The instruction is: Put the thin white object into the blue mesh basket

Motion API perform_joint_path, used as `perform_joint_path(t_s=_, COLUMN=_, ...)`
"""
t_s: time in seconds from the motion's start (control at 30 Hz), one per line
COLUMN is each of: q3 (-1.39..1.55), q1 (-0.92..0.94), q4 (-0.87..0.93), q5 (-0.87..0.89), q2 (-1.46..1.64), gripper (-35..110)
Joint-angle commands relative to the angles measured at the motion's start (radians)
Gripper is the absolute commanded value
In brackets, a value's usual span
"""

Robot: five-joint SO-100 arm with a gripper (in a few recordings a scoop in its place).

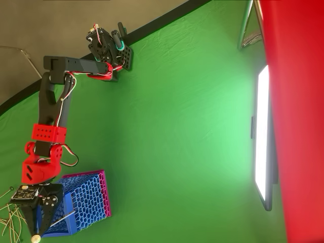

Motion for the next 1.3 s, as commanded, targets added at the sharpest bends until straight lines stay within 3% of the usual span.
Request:
perform_joint_path(t_s=0.0, q3=-0.11, q1=0.021, q4=-0.031, q5=-0.009, q2=-0.017, gripper=1)
perform_joint_path(t_s=0.37, q3=-0.221, q1=0.106, q4=-0.04, q5=-0.038, q2=-0.044, gripper=1)
perform_joint_path(t_s=0.6, q3=-0.009, q1=0.124, q4=-0.121, q5=-0.064, q2=0.003, gripper=1)
perform_joint_path(t_s=1.27, q3=0.457, q1=0.032, q4=-0.124, q5=0.009, q2=0.238, gripper=9)
